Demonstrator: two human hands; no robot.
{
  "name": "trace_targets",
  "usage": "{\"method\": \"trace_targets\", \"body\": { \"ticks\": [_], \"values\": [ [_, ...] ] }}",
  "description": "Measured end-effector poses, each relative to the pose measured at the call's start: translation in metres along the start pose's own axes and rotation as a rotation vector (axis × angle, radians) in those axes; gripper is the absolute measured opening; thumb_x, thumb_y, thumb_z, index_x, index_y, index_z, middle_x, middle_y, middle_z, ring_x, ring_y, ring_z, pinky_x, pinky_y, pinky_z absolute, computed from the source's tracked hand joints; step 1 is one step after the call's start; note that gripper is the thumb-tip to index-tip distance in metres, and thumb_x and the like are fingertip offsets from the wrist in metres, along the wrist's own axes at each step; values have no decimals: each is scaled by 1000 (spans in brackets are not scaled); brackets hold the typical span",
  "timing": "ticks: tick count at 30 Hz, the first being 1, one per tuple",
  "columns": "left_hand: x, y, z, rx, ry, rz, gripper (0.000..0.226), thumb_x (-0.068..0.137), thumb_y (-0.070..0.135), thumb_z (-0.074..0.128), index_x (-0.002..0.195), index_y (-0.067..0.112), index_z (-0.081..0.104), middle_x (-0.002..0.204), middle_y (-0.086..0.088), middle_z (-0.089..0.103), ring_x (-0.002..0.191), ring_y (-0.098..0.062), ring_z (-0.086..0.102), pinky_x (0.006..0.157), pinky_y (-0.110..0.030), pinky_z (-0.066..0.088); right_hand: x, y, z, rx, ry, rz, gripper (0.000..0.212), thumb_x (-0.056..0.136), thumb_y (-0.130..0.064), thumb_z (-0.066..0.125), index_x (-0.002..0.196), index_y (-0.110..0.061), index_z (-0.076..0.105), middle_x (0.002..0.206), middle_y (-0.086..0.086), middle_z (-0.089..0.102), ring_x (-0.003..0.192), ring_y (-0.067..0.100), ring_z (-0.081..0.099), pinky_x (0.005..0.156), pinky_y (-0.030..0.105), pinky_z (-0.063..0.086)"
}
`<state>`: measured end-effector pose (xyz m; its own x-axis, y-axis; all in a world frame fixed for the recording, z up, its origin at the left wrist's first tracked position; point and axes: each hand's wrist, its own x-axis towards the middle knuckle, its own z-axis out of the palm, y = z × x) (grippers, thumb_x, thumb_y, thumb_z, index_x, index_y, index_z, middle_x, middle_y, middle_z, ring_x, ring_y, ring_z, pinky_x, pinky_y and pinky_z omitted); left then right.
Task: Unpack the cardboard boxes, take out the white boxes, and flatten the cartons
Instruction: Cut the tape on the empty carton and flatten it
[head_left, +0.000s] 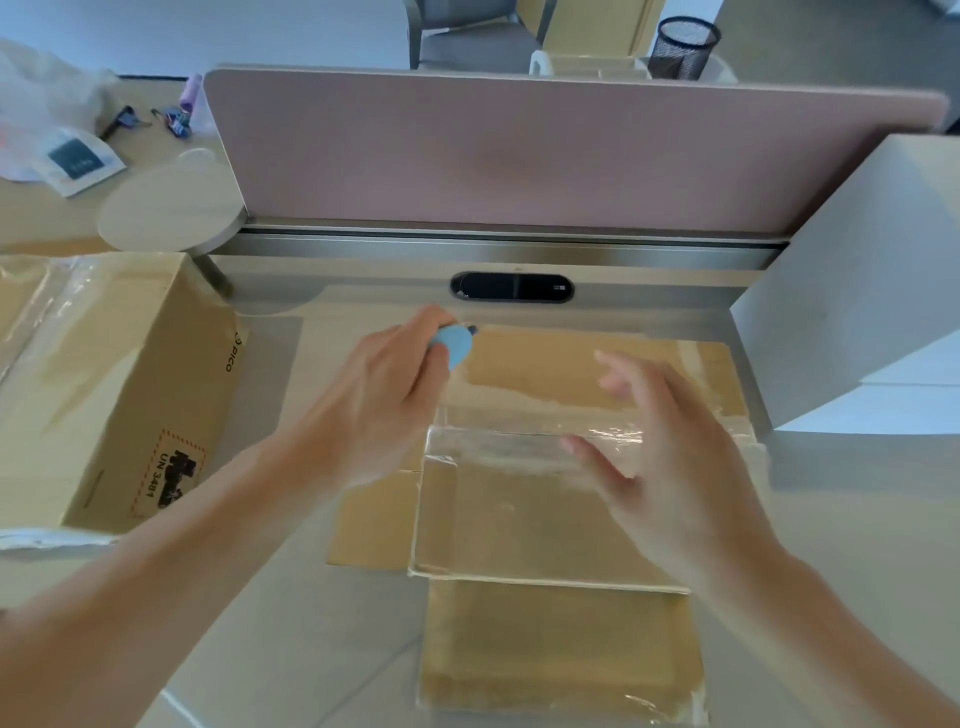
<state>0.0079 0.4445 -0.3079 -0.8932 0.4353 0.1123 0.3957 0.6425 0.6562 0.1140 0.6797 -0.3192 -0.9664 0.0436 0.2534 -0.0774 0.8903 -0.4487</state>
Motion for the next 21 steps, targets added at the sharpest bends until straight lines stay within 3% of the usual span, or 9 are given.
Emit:
{"method": "trace_targets", "body": {
  "ticks": [2,3,6,8,12,14,16,19,21],
  "values": [
    [3,26,16,34,31,76,19,107,20,44,118,21,59,73,10,52,65,-14,47,59,-25,40,-7,-6,-5,399,13,248,40,88,-60,69,119,-34,68,104,-18,74,102,-3,68,78,11,50],
    [3,40,25,46,56,121,20,107,20,48,121,19,62,77,10,54,66,-13,45,63,-30,42,-8,-10,-6,628,-38,370,41,86,-66,67,110,-34,74,99,-18,77,99,0,72,81,12,53],
    [1,84,58,110,40,193,23,105,22,49,113,14,68,80,6,62,73,-18,55,65,-40,50,-11,-11,-13,1079,-190,614,42,87,-68,66,103,-33,82,103,-8,80,103,10,75,99,33,54],
    [-3,110,80,121,2,218,25,102,21,46,110,14,69,81,7,61,78,-23,59,61,-44,52,-17,3,-23,1222,-134,700,36,96,-54,65,102,-24,83,106,-1,81,106,12,75,101,37,53],
    [-13,142,114,84,-183,331,30,104,25,56,132,20,64,121,5,71,105,-20,64,81,-42,56,-46,50,-45,1262,-8,796,33,106,-29,57,92,-15,84,101,8,81,101,19,77,88,30,60],
    [-18,144,123,85,-260,365,42,105,34,56,146,26,55,140,9,63,121,-17,59,96,-41,53,-64,84,-56,1292,56,880,31,103,-28,61,91,-9,83,98,11,81,95,19,78,77,23,61],
    [-17,136,122,122,-245,279,55,101,51,54,152,33,46,146,10,56,133,-13,50,109,-41,46,-88,126,-69,1248,127,925,29,96,-34,68,98,-6,78,98,12,81,91,20,79,78,24,62],
    [-13,115,110,412,-371,141,97,81,89,46,159,35,26,155,11,41,142,-13,36,119,-44,34,-136,188,-73,921,102,947,30,91,-35,72,107,-10,75,91,6,81,84,20,80,83,26,62],
    [-18,107,108,565,-453,139,126,60,105,43,161,33,17,157,11,34,141,-15,35,119,-45,32,-173,217,-61,799,-13,999,20,97,-23,69,110,-9,72,86,4,81,78,20,80,72,21,62]
  ]
}}
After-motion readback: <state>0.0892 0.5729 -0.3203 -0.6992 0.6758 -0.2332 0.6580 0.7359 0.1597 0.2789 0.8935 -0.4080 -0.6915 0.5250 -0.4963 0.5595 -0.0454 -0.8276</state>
